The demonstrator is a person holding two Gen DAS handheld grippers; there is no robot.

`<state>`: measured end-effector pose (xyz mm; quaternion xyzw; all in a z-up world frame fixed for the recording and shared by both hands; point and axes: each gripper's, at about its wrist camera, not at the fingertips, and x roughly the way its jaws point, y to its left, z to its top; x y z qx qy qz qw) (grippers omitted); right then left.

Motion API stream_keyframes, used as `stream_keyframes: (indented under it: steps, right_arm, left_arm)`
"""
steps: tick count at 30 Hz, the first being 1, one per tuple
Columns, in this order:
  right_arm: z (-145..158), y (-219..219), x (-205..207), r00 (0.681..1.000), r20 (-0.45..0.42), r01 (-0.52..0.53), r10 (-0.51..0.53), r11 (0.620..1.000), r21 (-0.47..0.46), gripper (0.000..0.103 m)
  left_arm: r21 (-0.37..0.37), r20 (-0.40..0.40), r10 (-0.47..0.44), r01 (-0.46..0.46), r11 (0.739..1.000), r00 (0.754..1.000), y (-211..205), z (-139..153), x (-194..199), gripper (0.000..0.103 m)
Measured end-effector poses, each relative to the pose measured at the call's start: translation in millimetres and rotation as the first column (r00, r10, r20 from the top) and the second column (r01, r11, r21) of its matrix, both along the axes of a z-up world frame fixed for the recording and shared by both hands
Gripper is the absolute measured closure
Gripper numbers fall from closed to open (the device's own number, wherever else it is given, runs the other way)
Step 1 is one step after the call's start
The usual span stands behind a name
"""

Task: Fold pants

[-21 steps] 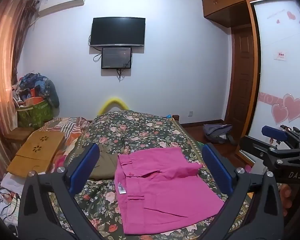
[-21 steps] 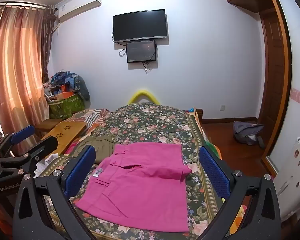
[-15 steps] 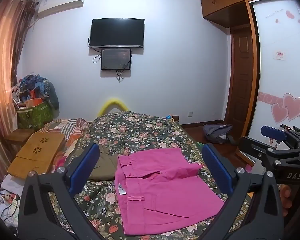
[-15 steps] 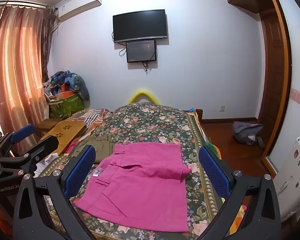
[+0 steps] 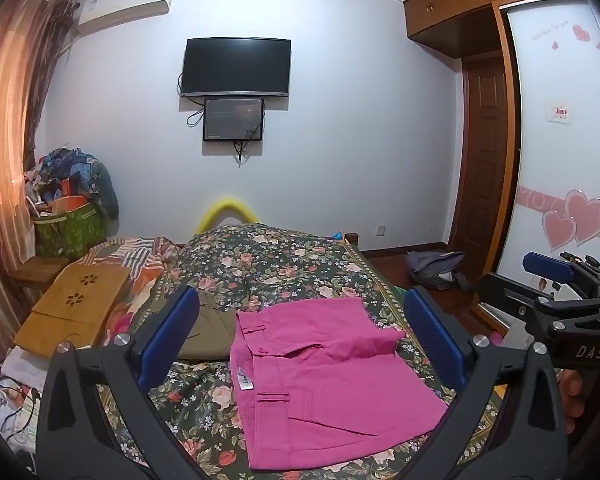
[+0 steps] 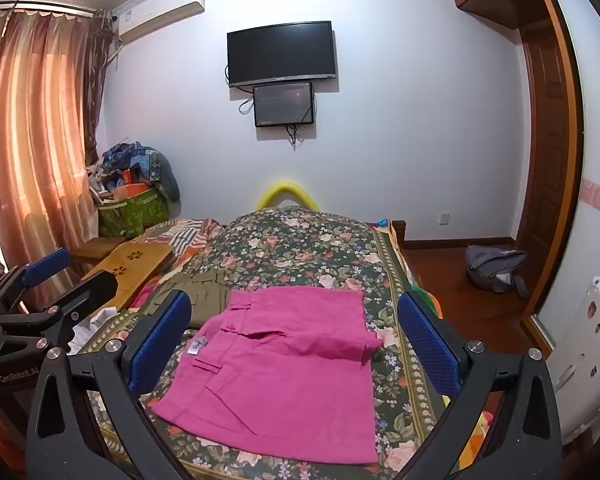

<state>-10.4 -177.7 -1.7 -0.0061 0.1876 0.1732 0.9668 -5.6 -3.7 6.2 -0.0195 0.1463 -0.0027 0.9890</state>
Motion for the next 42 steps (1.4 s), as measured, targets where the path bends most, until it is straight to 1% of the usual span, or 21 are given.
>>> stream_keyframes:
  steps: [2, 3, 9, 22, 42]
  right_arm:
    - [-2.6, 1.3, 0.4, 1.000, 0.000, -0.002, 0.002, 1.000, -0.003, 0.000]
    - [2.5, 7.3, -2.2, 1.000, 0.004, -0.001, 0.001, 1.000, -0.009, 0.000]
    - [2.7, 8.4, -1.9, 1.000, 0.005, -0.001, 0.001, 1.000, -0.013, 0.000]
    - [4.8, 7.7, -1.0, 1.000, 0.006, 0.004, -0.004, 1.000, -0.011, 0.000]
    - [4.3, 6.1, -2.4, 1.000, 0.008, 0.003, -0.003, 1.000, -0.005, 0.000]
  left_arm:
    - [-0.006, -0.001, 0.001, -0.001, 1.000, 1.000, 1.4, 2.2, 1.1, 0.000]
    - [-0.008, -0.001, 0.002, -0.002, 1.000, 1.000, 2.2, 2.3, 1.2, 0.000]
    - [-0.013, -0.003, 0.004, -0.004, 1.000, 1.000, 4.0, 4.4, 2.4, 0.000]
    - [-0.009, 0.000, -0.002, 0.002, 1.000, 1.000, 6.1, -3.4, 4.3, 0.000]
    - [-0.010, 0.002, 0.002, -0.002, 1.000, 1.000, 5.4, -5.2, 4.2, 0.000]
